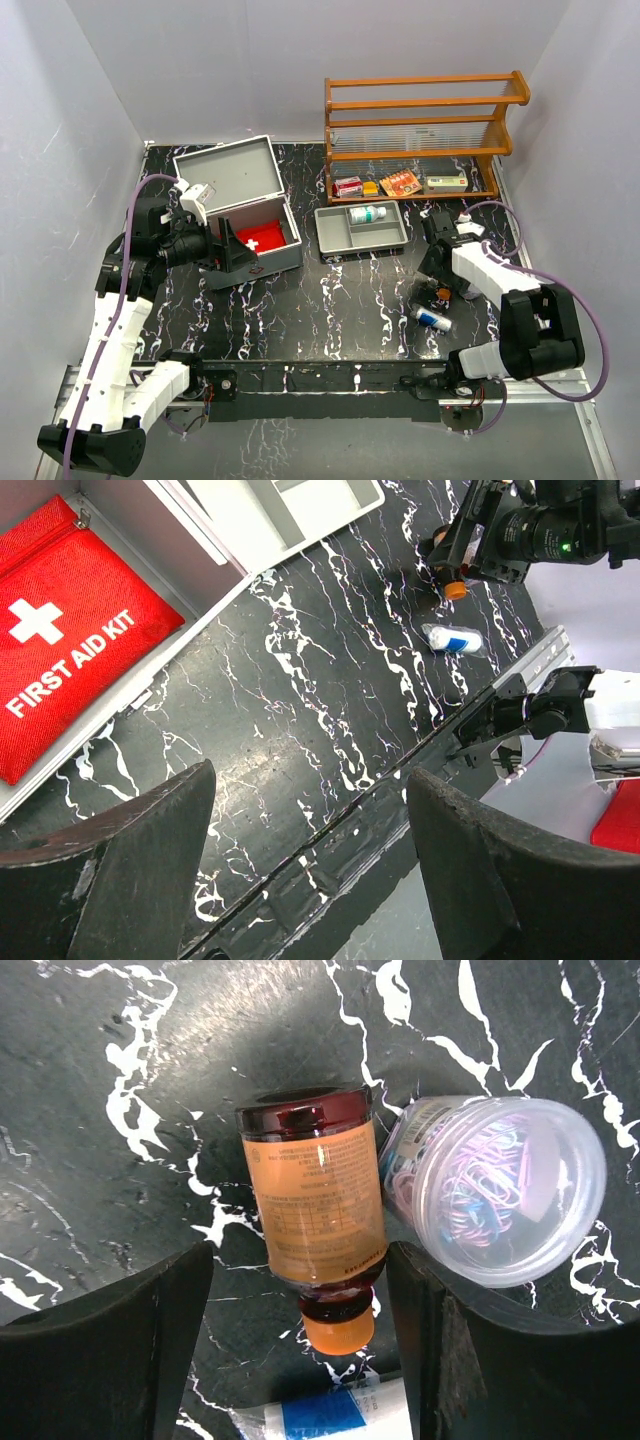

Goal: Organize the medicine kit

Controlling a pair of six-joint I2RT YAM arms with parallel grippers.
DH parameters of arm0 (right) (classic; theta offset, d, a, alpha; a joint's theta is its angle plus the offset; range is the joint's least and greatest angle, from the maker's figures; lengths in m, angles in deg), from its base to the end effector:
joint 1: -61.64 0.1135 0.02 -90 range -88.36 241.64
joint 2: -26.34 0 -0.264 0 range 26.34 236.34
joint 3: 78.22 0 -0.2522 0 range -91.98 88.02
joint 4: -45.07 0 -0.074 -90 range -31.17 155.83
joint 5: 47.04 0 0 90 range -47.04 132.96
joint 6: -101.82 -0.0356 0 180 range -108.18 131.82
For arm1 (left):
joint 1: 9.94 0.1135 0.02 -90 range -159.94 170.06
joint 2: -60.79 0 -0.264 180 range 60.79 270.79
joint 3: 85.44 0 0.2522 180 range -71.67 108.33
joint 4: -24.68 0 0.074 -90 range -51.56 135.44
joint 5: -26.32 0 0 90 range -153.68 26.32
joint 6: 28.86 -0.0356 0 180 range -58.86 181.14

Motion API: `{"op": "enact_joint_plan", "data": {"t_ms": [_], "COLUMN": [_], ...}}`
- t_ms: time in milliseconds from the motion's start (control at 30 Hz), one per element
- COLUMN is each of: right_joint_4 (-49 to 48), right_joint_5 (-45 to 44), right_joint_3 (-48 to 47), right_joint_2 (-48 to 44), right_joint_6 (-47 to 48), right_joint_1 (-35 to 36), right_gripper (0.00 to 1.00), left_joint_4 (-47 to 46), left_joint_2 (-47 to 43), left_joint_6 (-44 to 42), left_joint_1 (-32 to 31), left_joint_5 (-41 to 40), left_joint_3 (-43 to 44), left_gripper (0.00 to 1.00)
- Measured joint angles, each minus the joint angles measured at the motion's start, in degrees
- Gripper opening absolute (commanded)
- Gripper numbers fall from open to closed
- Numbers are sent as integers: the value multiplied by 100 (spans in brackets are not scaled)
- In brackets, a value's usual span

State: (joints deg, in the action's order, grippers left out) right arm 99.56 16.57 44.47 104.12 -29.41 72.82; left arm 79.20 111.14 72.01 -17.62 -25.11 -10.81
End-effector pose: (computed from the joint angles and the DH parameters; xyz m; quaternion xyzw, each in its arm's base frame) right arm 0.2266 0.0287 0.1811 0.2791 0.9245 -0.1468 0.2143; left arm 0.1649 -0.0446 0.3692 0.1417 0.8227 -0.3584 0.4179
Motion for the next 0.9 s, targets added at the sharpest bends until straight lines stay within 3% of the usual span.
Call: {"op": "enact_joint_plan", "data": {"t_ms": [100,300,567,900], "right_joint_4": [-92,-387,-549,-737], "right_joint_5": [133,459,719,1421], "right_joint_3": [50,101,46,-131], "right_joint_2": [153,400,404,-50], "right_joint_6": [96,372,776,1329], "right_joint_1": [-109,-195,-195,-68], "right_gripper": [64,41,24,17], "left_joint_4": [2,2,2,-55], "left_joint_2": [0,0,2,20], "left_joint_6": [0,2,48,262], "left_joint_1": [0,0,0,0], "left_joint_5": [-15,-52,-284,-400], "left_joint_3": [0,0,0,0], "left_gripper": [76,76,76,75]}}
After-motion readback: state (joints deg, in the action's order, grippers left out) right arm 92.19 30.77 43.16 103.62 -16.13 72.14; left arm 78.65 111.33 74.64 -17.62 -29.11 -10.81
